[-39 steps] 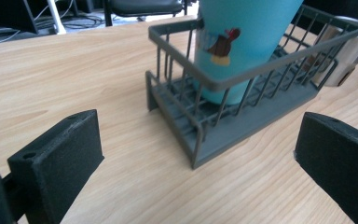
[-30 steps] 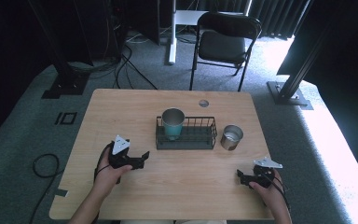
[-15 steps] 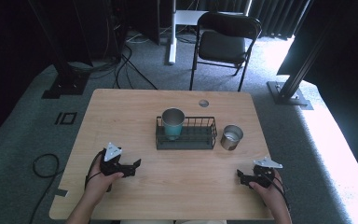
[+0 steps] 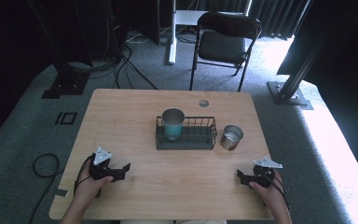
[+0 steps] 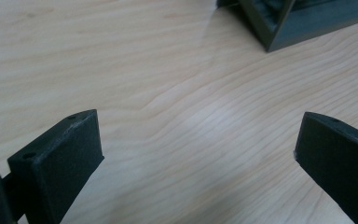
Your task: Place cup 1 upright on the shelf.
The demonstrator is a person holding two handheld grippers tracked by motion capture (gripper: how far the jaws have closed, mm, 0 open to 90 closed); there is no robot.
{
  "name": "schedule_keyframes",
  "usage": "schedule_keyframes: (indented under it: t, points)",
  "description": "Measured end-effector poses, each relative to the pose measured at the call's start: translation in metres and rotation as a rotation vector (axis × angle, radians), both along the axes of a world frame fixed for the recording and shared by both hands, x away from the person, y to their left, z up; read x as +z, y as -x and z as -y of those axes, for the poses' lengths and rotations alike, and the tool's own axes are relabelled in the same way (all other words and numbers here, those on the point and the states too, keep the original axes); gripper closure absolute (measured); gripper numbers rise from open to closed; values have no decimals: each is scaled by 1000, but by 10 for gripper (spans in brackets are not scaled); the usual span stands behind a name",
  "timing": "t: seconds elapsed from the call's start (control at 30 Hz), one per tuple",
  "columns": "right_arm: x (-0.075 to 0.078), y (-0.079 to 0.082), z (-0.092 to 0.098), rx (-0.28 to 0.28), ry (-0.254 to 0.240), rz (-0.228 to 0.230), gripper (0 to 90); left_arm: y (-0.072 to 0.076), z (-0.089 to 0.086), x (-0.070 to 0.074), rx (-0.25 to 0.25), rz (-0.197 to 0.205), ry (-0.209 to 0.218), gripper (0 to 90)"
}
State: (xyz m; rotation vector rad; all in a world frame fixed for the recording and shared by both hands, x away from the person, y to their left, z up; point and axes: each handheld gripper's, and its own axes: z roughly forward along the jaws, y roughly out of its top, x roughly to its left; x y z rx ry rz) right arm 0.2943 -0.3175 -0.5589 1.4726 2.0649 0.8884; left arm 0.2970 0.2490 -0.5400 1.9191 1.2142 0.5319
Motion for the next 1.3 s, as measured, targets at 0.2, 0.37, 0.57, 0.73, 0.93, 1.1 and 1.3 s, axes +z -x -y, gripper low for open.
schedule_keyframes:
  t: [0.2,0.37,0.57,0.73,0.93,1.1,1.3]
  points:
    - [0,0,0,0,0,1,106,3,-14,-2,23,-32,-16,15]
    - [0,0,0,0,0,0,106,6,-24,-4,68,-56,-29,15]
    - [0,0,0,0,0,0,106,9,-36,-4,67,-64,-60,14]
    - [0,0,0,0,0,0,106,11,-48,-7,72,-103,-101,14]
    - [0,0,0,0,0,1,106,12,-54,-13,71,-134,-133,14]
    - [0,0,0,0,0,0,106,12,-54,-15,61,-146,-142,14]
    - [0,0,0,1,0,1,106,11,-53,-17,60,-122,-133,13]
